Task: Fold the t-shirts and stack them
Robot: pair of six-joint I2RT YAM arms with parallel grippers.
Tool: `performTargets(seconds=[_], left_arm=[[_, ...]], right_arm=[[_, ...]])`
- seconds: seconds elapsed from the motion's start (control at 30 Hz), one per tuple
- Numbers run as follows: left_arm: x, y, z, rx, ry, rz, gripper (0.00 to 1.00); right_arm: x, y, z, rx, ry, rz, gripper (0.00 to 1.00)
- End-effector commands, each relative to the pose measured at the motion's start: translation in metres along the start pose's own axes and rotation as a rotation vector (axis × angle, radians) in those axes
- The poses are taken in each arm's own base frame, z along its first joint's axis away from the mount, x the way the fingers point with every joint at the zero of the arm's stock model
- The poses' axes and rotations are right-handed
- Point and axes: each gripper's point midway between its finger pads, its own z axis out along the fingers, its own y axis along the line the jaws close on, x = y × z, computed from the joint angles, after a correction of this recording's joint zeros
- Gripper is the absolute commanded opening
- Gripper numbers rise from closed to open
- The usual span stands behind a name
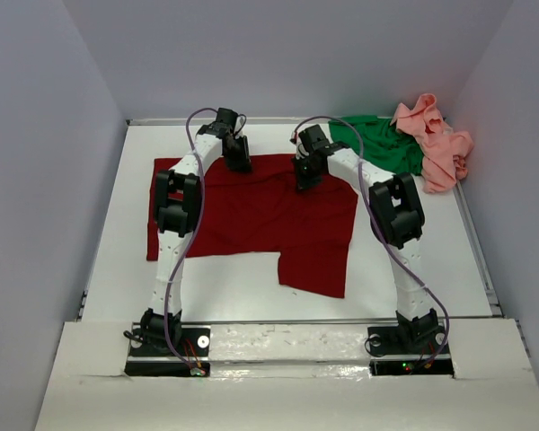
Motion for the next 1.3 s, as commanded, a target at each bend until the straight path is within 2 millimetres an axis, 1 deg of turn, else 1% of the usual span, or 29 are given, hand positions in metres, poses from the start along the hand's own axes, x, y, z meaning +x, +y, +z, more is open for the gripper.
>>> performTargets(seconds=[0.0, 0.07, 0.17, 0.2, 0.23, 0.3, 0.4, 0.53, 0.6, 0.63, 0.77, 0.83, 0.97, 1.0, 1.03, 1.1, 1.13, 1.2, 1.23, 1.27], left_arm=[[0.013, 0.011, 0.004, -0.050, 0.055, -0.010, 0.38], [0.012, 0.011, 0.004, -0.053, 0.054, -0.010, 0.38], [0.013, 0.012, 0.005, -0.057, 0.054, -0.012, 0.38], [0.012, 0.012, 0.005, -0.057, 0.054, -0.012, 0.38], [0.013, 0.012, 0.005, -0.056, 0.056, -0.014, 0.38], [0.014, 0.012, 0.006, -0.056, 0.057, -0.014, 0.38], [0.013, 0.012, 0.007, -0.054, 0.055, -0.017, 0.38], [0.012, 0.011, 0.006, -0.054, 0.055, -0.017, 0.38], [0.010, 0.011, 0.005, -0.055, 0.051, -0.016, 0.38], [0.010, 0.011, 0.004, -0.053, 0.052, -0.013, 0.38], [0.012, 0.011, 0.006, -0.055, 0.058, -0.013, 0.38], [0.011, 0.011, 0.006, -0.056, 0.056, -0.011, 0.38], [0.011, 0.012, 0.006, -0.059, 0.056, -0.008, 0.38], [0.012, 0.012, 0.006, -0.060, 0.059, -0.010, 0.38], [0.012, 0.013, 0.006, -0.062, 0.059, -0.009, 0.38], [0.012, 0.013, 0.006, -0.062, 0.060, -0.007, 0.38], [0.013, 0.014, 0.006, -0.066, 0.062, -0.008, 0.38], [0.013, 0.015, 0.006, -0.071, 0.062, -0.007, 0.38], [0.013, 0.015, 0.005, -0.071, 0.060, -0.006, 0.38], [0.012, 0.017, 0.005, -0.075, 0.059, -0.008, 0.38]], right_arm=[[-0.020, 0.003, -0.018, 0.010, -0.038, -0.007, 0.00], [-0.025, 0.006, -0.028, 0.007, -0.049, -0.006, 0.00], [-0.027, 0.011, -0.040, -0.002, -0.027, 0.003, 0.00], [-0.032, 0.014, -0.043, -0.012, -0.031, 0.005, 0.00], [-0.027, 0.016, -0.047, -0.020, 0.000, 0.013, 0.00], [-0.025, 0.021, -0.051, -0.040, 0.021, 0.024, 0.00], [-0.017, 0.027, -0.052, -0.069, 0.084, 0.050, 0.00], [0.004, 0.032, -0.052, -0.098, 0.178, 0.084, 0.00], [0.010, 0.033, -0.051, -0.101, 0.205, 0.095, 0.00], [0.017, 0.034, -0.050, -0.110, 0.235, 0.102, 0.00], [0.037, 0.032, -0.045, -0.113, 0.315, 0.113, 0.00], [0.044, 0.031, -0.045, -0.110, 0.340, 0.117, 0.00], [0.046, 0.030, -0.047, -0.101, 0.351, 0.113, 0.01], [0.045, 0.028, -0.047, -0.089, 0.348, 0.113, 0.11], [0.042, 0.024, -0.048, -0.063, 0.334, 0.109, 0.28], [0.036, 0.021, -0.050, -0.036, 0.307, 0.115, 0.38], [0.029, 0.020, -0.054, -0.024, 0.281, 0.109, 0.48], [0.022, 0.018, -0.059, -0.031, 0.253, 0.131, 0.50], [0.018, 0.021, -0.060, -0.042, 0.237, 0.136, 0.50], [0.013, 0.015, -0.066, -0.063, 0.222, 0.169, 0.50]])
